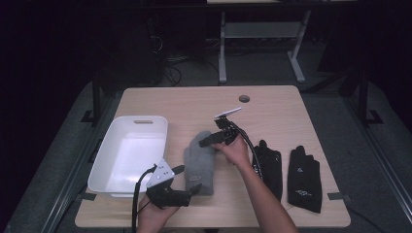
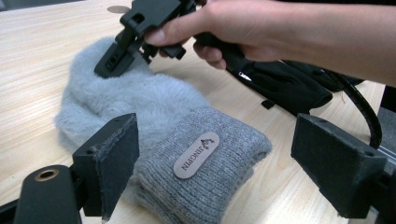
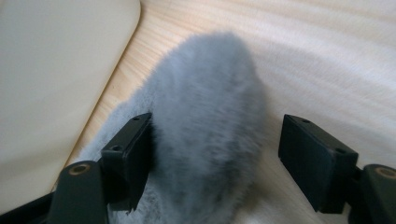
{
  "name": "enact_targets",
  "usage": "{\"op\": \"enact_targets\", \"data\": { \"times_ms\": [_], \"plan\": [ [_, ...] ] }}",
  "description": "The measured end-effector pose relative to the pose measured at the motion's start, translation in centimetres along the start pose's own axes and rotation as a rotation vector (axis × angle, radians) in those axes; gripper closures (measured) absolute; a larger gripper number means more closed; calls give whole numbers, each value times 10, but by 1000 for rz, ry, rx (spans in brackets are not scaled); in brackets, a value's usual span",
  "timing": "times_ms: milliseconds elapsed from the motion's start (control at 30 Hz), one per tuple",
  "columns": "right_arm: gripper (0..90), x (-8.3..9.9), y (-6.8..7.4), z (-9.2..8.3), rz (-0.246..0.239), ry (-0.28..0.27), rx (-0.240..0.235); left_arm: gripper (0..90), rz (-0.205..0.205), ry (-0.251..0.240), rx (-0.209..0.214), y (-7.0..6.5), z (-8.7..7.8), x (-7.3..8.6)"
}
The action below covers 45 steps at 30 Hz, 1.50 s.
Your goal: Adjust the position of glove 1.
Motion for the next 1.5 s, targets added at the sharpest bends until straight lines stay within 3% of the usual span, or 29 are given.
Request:
{"op": "enact_targets", "data": {
  "times_ms": [100,200,300,400,733,1000,1067,1267,1367,1500],
  "plan": [
    [385,1,1,2,5,2,-25,152,-1,2,1,0,0,0],
    [552,4,4,3,26,23,-60,152,-1,3,1,0,0,0],
    [673,4,6,-1,13,18,-58,152,-2,5,0,0,1,1],
    [711,5,8,-5,-11,5,-57,152,-14,8,9,0,2,1],
    [733,12,5,-39,-42,-43,-91,155,-28,15,26,-2,5,-2],
    [734,29,-13,-73,-35,-85,-90,157,-50,20,66,-10,14,-8],
    [733,34,-20,-80,-40,-87,-72,157,-56,43,79,-10,20,-8],
    [719,45,-39,-88,-40,-133,-60,162,-128,97,101,-6,37,-4],
    [714,48,-45,-87,-39,-140,-55,212,-167,121,128,-4,43,-2],
    [712,51,-52,-85,-25,-144,-59,211,-216,166,143,3,51,6]
  ]
}}
Point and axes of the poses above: each handheld gripper's, and its own axes: z roughly forward along the jaws, x roughly out of its underside, y roughly to its left, the point moved 8 cm from there along z, roughly forward along the jaws, and after that the axes turned 15 degrees about z, right-handed, at the moved point
